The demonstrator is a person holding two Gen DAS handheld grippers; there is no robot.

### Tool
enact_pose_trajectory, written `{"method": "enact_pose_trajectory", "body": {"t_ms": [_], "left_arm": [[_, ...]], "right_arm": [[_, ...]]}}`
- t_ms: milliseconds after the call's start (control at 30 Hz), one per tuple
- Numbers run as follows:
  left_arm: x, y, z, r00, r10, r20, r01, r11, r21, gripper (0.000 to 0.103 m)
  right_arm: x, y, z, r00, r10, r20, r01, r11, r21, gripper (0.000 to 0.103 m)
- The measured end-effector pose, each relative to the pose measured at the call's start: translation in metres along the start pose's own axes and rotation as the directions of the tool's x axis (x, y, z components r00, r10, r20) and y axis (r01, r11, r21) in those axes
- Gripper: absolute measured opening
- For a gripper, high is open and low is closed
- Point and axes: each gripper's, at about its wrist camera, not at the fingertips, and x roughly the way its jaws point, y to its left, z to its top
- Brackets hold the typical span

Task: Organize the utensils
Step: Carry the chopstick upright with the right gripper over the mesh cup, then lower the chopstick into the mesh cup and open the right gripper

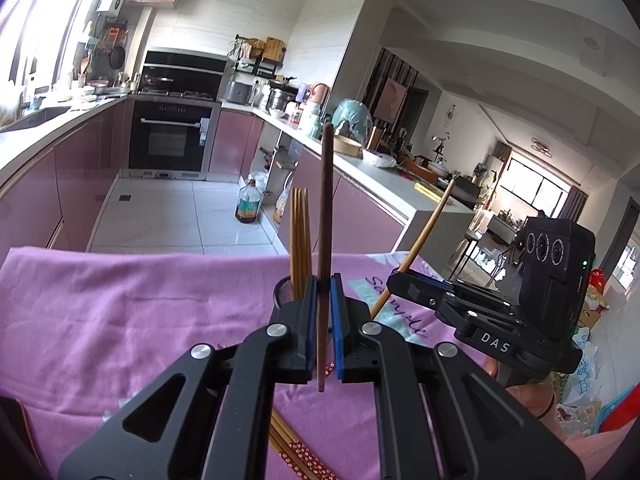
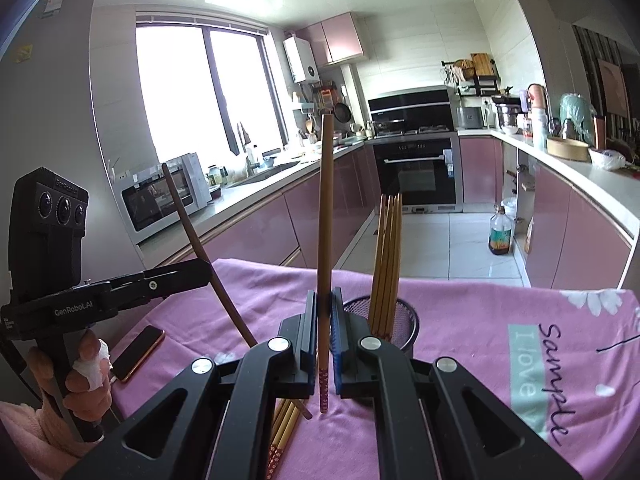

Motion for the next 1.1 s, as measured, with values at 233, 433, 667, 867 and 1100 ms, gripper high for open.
{"method": "enact_pose_trajectory", "body": {"t_ms": [233,433,667,867,1100], "left_arm": [[-0.001,-0.008,0.020,0.999,-0.004,0.043,0.003,1.000,0.022,0.007],[0.000,-0.015,0.033,0.997,-0.008,0.078,0.005,0.999,0.039,0.007],[0.008,-0.021,0.045,0.995,0.005,0.102,-0.011,0.998,0.054,0.007],[0.022,-0.023,0.042,0.997,0.022,0.076,-0.027,0.998,0.062,0.007],[0.047,-0.029,0.037,0.998,0.059,0.010,-0.059,0.994,0.088,0.007]], "right_arm": [[-0.007,-0.003,0.016,0.999,-0.009,0.040,0.009,1.000,-0.011,0.005],[-0.010,-0.002,0.027,0.997,-0.017,0.069,0.020,0.999,-0.034,0.005],[-0.009,-0.006,0.036,0.995,-0.035,0.090,0.040,0.998,-0.045,0.005],[0.007,-0.011,0.037,0.996,-0.049,0.072,0.052,0.998,-0.036,0.005],[0.025,-0.013,0.033,0.998,-0.064,0.023,0.064,0.998,-0.029,0.005]]}}
